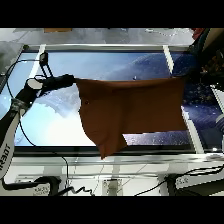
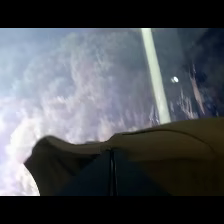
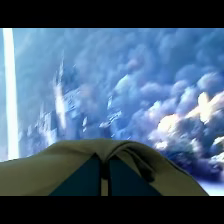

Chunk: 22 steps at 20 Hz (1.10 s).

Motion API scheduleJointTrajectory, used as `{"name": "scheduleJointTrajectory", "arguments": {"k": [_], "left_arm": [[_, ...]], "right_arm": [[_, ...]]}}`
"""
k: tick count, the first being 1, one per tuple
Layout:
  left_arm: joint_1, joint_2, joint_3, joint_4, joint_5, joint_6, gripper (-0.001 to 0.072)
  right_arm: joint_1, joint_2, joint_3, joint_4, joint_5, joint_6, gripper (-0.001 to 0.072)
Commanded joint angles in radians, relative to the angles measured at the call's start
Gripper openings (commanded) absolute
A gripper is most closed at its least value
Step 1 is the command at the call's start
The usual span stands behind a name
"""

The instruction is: Fold the clothes and pants, and hang the long-sleeved shirts on hangers.

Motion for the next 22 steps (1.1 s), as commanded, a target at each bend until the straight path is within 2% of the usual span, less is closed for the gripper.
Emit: {"name": "scheduleJointTrajectory", "arguments": {"k": [1, 4, 7, 13, 16, 17, 18, 19, 20, 21, 22], "left_arm": [[0.000, -0.010, 0.002, -0.009, -0.156, -0.050, 0.0012], [0.027, -0.025, 0.001, -0.009, -0.361, -0.116, 0.0011], [0.018, -0.069, 0.000, -0.008, -0.529, -0.118, 0.0012], [-0.011, -0.212, 0.000, -0.003, -0.523, -0.117, 0.0012], [-0.011, -0.228, 0.000, -0.005, -0.497, -0.117, 0.0012], [-0.010, -0.228, 0.001, -0.014, -0.492, -0.117, 0.0013], [-0.006, -0.228, 0.001, -0.025, -0.489, -0.117, 0.0014], [-0.003, -0.227, 0.002, -0.029, -0.489, -0.117, 0.0073], [0.004, -0.227, 0.002, -0.037, -0.492, -0.117, 0.0256], [0.012, -0.227, 0.002, -0.055, -0.500, -0.117, 0.0471], [0.023, -0.227, 0.002, -0.086, -0.516, -0.117, 0.0520]], "right_arm": [[0.005, -0.005, 0.000, -0.090, -0.023, 0.000, 0.0017], [0.003, -0.004, 0.001, -0.261, 0.086, 0.000, 0.0017], [0.004, -0.005, 0.000, -0.402, 0.223, 0.000, 0.0016], [0.004, -0.044, -0.002, -0.476, 0.467, 0.023, 0.0017], [0.004, -0.052, -0.026, -0.496, 0.484, 0.052, 0.0036], [0.004, -0.052, -0.026, -0.499, 0.485, 0.053, 0.0207], [0.004, -0.051, -0.026, -0.501, 0.489, 0.053, 0.0475], [0.004, -0.050, -0.026, -0.509, 0.491, 0.053, 0.0572], [0.004, -0.047, -0.026, -0.521, 0.491, 0.053, 0.0572], [0.002, -0.045, -0.026, -0.534, 0.491, 0.053, 0.0571], [-0.004, -0.043, -0.026, -0.551, 0.491, 0.053, 0.0569]]}}
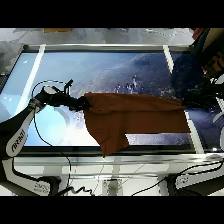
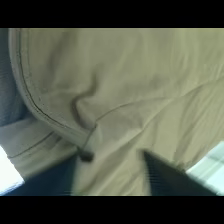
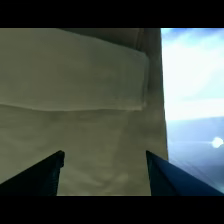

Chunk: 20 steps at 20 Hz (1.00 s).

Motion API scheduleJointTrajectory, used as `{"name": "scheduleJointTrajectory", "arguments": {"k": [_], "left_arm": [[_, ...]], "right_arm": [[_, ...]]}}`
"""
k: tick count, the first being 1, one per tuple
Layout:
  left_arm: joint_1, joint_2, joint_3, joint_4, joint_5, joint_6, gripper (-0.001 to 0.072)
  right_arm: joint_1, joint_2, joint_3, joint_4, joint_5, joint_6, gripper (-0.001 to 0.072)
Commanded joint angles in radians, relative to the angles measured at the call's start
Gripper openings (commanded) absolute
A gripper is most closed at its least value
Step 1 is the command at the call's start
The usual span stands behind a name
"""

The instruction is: Fold the clothes and pants, and hang the long-sleeved shirts on hangers.

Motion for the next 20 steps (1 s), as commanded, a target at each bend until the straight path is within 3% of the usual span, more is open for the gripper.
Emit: {"name": "scheduleJointTrajectory", "arguments": {"k": [1, 3, 7, 9, 11, 13, 16, 20], "left_arm": [[0.031, -0.003, 0.001, -0.076, -0.045, 0.000, 0.0521], [0.074, 0.010, 0.002, -0.090, -0.121, 0.000, 0.0518], [0.192, 0.069, 0.001, -0.079, -0.243, 0.044, 0.0432], [0.237, 0.103, -0.003, -0.080, -0.268, 0.081, 0.0169], [0.261, 0.132, -0.017, -0.080, -0.271, 0.120, 0.0031], [0.262, 0.156, -0.024, -0.080, -0.271, 0.194, 0.0012], [0.230, 0.212, -0.024, -0.028, -0.248, 0.217, 0.0010], [0.144, 0.361, -0.099, 0.233, -0.083, 0.091, 0.0010]], "right_arm": [[-0.018, 0.008, -0.002, -0.072, 0.030, 0.005, 0.0548], [-0.069, 0.021, -0.002, -0.114, 0.056, 0.005, 0.0542], [-0.257, 0.051, -0.007, -0.060, 0.102, -0.004, 0.0481], [-0.369, 0.059, -0.047, 0.100, 0.105, -0.066, 0.0481], [-0.449, 0.058, -0.103, 0.233, 0.108, -0.125, 0.0481], [-0.497, 0.058, -0.156, 0.256, 0.108, -0.170, 0.0481], [-0.523, 0.058, -0.224, 0.253, 0.091, -0.230, 0.0480], [-0.520, 0.044, -0.266, 0.255, 0.068, -0.256, 0.0477]]}}
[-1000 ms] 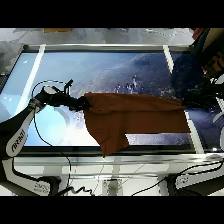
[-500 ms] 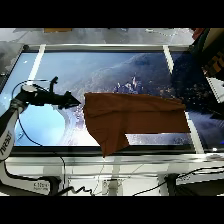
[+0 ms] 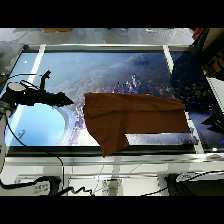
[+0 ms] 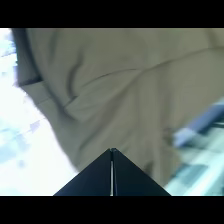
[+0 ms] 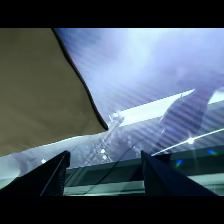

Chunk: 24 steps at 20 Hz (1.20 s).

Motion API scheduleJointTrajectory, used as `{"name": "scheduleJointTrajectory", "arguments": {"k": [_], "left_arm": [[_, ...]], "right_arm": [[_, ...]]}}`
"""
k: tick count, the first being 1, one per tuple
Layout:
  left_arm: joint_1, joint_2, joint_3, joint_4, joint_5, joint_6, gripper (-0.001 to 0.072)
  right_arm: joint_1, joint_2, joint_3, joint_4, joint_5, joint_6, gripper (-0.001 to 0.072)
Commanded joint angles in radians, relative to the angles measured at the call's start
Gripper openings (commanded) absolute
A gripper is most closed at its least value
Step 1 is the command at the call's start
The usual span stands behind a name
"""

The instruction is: Fold the clothes and pants, and hang the long-sleeved shirts on hangers.

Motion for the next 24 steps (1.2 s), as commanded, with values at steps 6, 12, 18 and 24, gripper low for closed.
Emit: {"name": "scheduleJointTrajectory", "arguments": {"k": [6, 12, 18, 24], "left_arm": [[-0.074, 0.219, -0.205, 0.183, 0.251, -0.076, 0.0013], [-0.074, 0.188, -0.205, 0.181, 0.253, -0.076, 0.0013], [-0.083, 0.130, -0.205, 0.171, 0.253, -0.076, 0.0578], [-0.156, -0.006, -0.206, 0.093, 0.206, -0.075, 0.0576]], "right_arm": [[-0.012, -0.011, -0.031, 0.021, -0.028, -0.047, 0.0477], [-0.012, -0.011, -0.029, 0.018, -0.063, -0.097, 0.0466], [-0.012, -0.011, -0.029, 0.019, -0.116, -0.196, 0.0446], [-0.012, -0.010, -0.029, 0.029, -0.133, -0.212, 0.0447]]}}
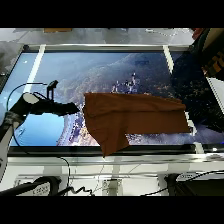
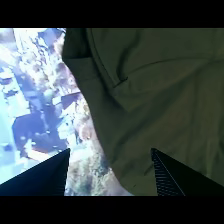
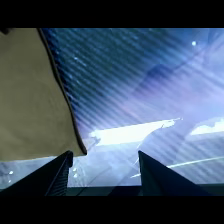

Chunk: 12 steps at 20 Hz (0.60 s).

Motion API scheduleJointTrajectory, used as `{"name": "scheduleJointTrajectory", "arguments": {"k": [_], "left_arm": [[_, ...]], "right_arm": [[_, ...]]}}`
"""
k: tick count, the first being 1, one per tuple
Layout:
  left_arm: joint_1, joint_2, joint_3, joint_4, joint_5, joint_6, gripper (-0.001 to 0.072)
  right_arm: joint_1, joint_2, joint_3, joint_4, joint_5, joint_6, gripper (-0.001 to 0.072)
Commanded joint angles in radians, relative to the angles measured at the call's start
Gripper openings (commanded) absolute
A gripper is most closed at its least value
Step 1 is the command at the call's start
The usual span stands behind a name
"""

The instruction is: Fold the clothes and pants, and hang the long-sleeved shirts on hangers.

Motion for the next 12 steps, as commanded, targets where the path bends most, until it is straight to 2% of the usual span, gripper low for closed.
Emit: {"name": "scheduleJointTrajectory", "arguments": {"k": [1, 6, 10, 12], "left_arm": [[-0.053, -0.091, -0.004, -0.027, -0.060, 0.007, 0.0576], [-0.100, -0.162, -0.075, -0.027, -0.072, 0.063, 0.0576], [-0.098, -0.171, -0.127, -0.013, -0.039, 0.070, 0.0569], [-0.117, -0.185, -0.137, -0.013, -0.039, 0.069, 0.0459]], "right_arm": [[0.000, 0.001, 0.000, 0.003, -0.015, -0.011, 0.0447], [0.000, 0.001, 0.000, 0.003, -0.016, -0.011, 0.0447], [0.000, 0.001, 0.000, 0.005, -0.019, -0.011, 0.0447], [0.000, 0.001, 0.000, 0.032, -0.015, -0.011, 0.0447]]}}
